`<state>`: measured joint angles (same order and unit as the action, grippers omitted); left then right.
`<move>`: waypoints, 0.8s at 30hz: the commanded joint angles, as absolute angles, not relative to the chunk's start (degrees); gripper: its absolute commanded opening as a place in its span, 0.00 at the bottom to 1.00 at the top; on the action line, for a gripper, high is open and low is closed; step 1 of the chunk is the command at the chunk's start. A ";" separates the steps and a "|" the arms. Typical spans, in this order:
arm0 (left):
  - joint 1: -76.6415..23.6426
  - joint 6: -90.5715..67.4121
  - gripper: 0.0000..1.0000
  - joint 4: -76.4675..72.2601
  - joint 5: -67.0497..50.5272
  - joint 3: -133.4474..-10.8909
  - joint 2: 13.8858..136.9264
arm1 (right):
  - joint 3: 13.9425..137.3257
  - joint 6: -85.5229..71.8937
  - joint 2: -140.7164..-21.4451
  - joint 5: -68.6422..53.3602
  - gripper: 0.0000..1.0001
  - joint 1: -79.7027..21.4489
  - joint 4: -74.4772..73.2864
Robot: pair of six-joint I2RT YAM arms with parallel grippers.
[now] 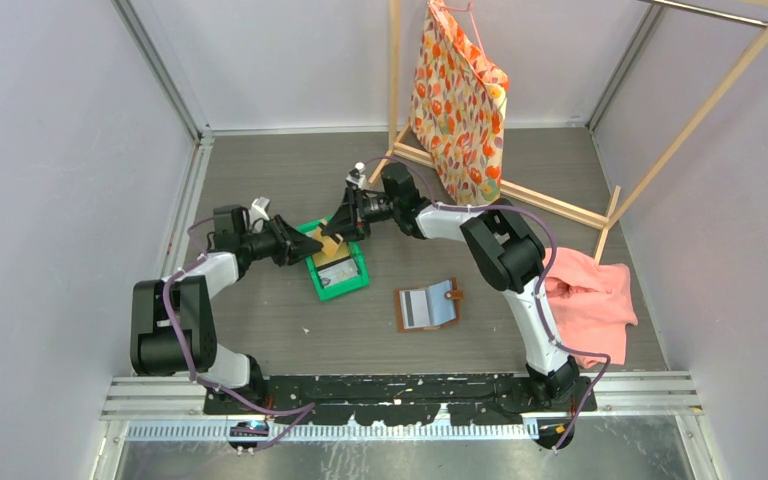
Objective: Put the credit cards into the card holder
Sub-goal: Place the credit card in the storage box.
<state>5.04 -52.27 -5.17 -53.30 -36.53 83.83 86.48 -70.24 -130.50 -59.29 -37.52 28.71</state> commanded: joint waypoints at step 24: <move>4.89 -51.94 0.38 -5.80 -54.24 -38.50 83.77 | 86.93 -59.14 -128.12 -58.76 0.08 -36.79 17.95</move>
<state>4.99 -52.10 -4.84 -53.01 -36.67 84.01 86.46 -60.47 -130.50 -58.41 -37.26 17.19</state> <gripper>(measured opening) 0.360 0.079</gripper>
